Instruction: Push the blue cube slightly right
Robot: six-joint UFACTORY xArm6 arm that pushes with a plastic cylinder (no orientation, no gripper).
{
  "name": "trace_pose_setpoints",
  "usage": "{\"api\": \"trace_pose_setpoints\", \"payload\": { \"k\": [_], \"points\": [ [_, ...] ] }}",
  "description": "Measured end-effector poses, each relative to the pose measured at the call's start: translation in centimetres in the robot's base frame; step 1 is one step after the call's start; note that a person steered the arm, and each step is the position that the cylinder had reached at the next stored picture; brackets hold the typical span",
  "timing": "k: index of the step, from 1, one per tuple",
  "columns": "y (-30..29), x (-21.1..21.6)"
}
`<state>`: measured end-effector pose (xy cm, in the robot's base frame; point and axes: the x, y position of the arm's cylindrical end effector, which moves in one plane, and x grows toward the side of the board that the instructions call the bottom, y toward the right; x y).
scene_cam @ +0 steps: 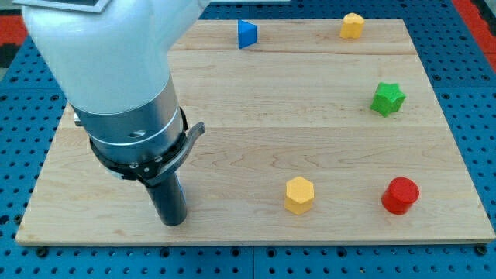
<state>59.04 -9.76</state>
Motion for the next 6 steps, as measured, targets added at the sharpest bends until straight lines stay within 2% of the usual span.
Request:
{"api": "trace_pose_setpoints", "payload": {
  "k": [1, 2, 3, 4, 5, 6],
  "points": [
    [-7.7, 2.4],
    [-9.9, -2.7],
    [-2.5, -3.7],
    [-1.4, -3.9],
    [-2.0, -8.9],
    [7.6, -15.8]
  ]
}}
